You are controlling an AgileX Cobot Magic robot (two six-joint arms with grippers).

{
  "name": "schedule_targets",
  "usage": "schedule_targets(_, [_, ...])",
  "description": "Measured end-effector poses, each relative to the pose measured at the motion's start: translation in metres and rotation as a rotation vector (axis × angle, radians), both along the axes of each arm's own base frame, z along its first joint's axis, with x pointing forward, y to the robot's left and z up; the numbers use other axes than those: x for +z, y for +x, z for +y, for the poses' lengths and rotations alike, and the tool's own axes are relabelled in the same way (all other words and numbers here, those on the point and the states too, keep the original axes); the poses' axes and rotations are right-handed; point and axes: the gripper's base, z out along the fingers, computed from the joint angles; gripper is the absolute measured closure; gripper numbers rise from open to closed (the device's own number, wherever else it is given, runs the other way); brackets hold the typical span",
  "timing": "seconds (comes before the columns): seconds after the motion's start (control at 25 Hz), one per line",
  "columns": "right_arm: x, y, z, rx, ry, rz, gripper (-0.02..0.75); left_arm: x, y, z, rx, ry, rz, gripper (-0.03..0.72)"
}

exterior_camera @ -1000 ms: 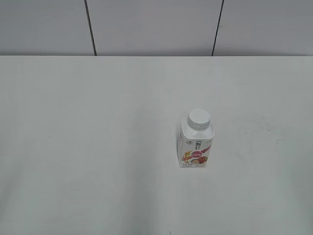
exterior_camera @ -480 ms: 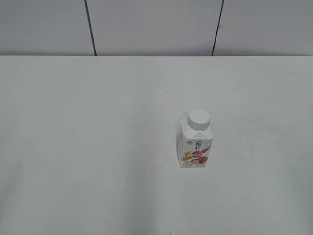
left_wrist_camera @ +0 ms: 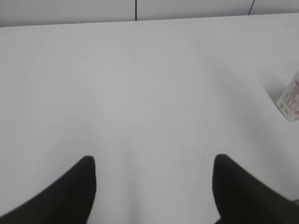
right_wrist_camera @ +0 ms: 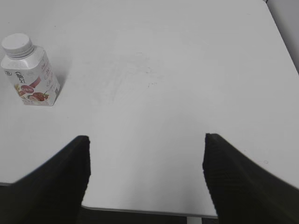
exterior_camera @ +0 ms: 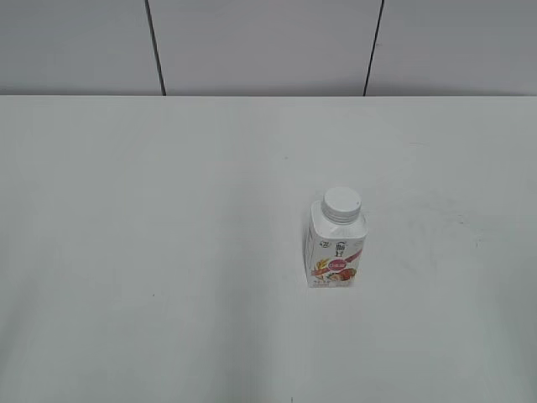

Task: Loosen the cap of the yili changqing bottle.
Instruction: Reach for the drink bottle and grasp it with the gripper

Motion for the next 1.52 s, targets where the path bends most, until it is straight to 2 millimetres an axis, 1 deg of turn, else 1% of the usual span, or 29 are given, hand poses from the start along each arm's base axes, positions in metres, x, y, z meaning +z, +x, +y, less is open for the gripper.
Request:
schedule_targets(0.16, [0.000,0.000,0.000,0.000,0.000,0.000,0.146,0.002,0.000,0.000,0.000,-0.002,-0.016,0.207])
schedule_targets(0.24, [0.000,0.000,0.000,0.000,0.000,0.000,0.146,0.008,0.000,0.000,0.000,-0.006,-0.058,0.207])
schedule_targets(0.6, [0.002,0.000,0.000,0.000,0.001,-0.012,0.146,0.037,0.007,-0.001,0.000,-0.041,-0.396,0.207])
schedule_targets(0.72, [0.005,0.000,0.000,-0.001,0.004,-0.034,0.146,0.038,0.011,-0.001,0.000,-0.048,-0.457,0.207])
schedule_targets(0.84, [0.006,0.000,0.000,-0.001,0.005,-0.045,0.146,0.034,0.014,-0.001,0.000,-0.048,-0.463,0.207])
schedule_targets(1.08, [0.009,0.001,0.000,-0.001,0.008,-0.071,0.146,0.036,0.016,-0.002,0.000,-0.050,-0.484,0.207])
schedule_targets(1.2, [0.013,0.002,0.000,-0.002,0.014,-0.115,0.146,0.034,0.028,-0.003,0.002,-0.045,-0.488,0.207])
schedule_targets(1.36, [0.019,0.004,0.000,-0.004,0.022,-0.185,0.146,0.024,0.050,-0.005,0.001,-0.043,-0.479,0.207])
schedule_targets(1.52, [0.020,0.004,0.000,-0.005,0.025,-0.205,0.146,0.017,0.073,-0.008,0.000,-0.044,-0.491,0.207])
